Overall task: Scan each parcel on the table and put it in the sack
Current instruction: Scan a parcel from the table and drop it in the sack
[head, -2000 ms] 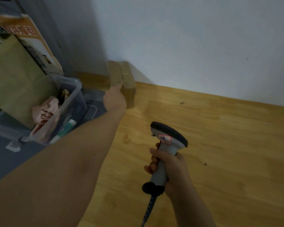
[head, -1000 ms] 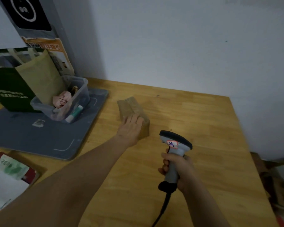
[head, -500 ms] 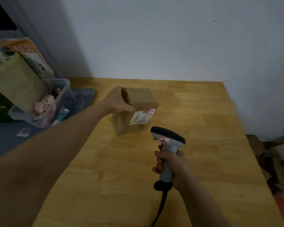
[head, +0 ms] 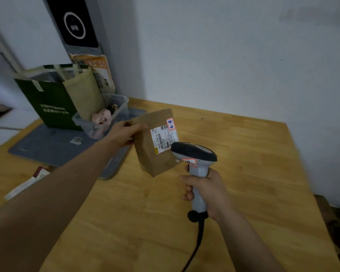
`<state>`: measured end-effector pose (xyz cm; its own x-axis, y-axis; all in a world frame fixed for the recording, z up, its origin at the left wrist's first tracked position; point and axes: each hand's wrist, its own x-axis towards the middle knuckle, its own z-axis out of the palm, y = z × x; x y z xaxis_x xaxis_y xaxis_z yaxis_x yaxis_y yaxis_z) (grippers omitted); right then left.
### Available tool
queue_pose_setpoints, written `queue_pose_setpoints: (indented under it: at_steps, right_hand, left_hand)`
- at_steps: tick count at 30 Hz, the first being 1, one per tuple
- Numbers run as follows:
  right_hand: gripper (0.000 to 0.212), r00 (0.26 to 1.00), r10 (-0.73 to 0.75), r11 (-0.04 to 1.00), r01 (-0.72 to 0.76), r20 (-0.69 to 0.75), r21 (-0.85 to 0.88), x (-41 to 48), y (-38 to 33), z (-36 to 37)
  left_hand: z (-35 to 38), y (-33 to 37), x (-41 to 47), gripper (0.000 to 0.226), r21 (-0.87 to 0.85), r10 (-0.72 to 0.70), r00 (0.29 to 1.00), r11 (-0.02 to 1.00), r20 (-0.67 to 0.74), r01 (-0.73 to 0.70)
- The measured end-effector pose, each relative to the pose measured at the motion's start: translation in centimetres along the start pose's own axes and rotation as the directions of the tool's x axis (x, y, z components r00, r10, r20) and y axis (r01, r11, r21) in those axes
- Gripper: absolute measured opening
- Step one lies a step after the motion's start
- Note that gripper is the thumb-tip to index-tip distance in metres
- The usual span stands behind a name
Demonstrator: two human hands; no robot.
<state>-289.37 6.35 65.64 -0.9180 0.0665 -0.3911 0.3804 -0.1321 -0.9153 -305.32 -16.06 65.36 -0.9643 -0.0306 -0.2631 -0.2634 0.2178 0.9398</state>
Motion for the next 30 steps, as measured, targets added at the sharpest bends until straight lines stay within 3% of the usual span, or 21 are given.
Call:
queue_pose_setpoints:
  at_steps: [5,11,17,30]
  right_hand:
    - [0.015,0.999,-0.026,0.96,0.035,0.037,-0.276,-1.7,0.3,1.0]
    - [0.021,0.986,-0.069,0.826,0.143,0.153,-0.545,-4.3,1.2,2.9]
    - [0.024,0.969,-0.147,0.742,0.24,0.197,-0.626,-5.5,1.5,3.4]
    - [0.018,0.957,-0.147,0.697,0.281,0.252,-0.66,-6.0,1.6,3.6]
  left_hand:
    - [-3.0,1.2,-2.2,0.044,0.181,-0.039,0.999,0.983,-0.027,0.043]
    - [-3.8,2.5,-4.0,0.064,0.532,0.004,0.999,0.847,-0.036,0.015]
    - [-4.2,2.6,-5.0,0.06,0.558,-0.032,0.999,0.83,0.01,0.021]
    - [-4.8,2.2,-5.3,0.055,0.543,-0.06,0.998,0.838,-0.006,0.054]
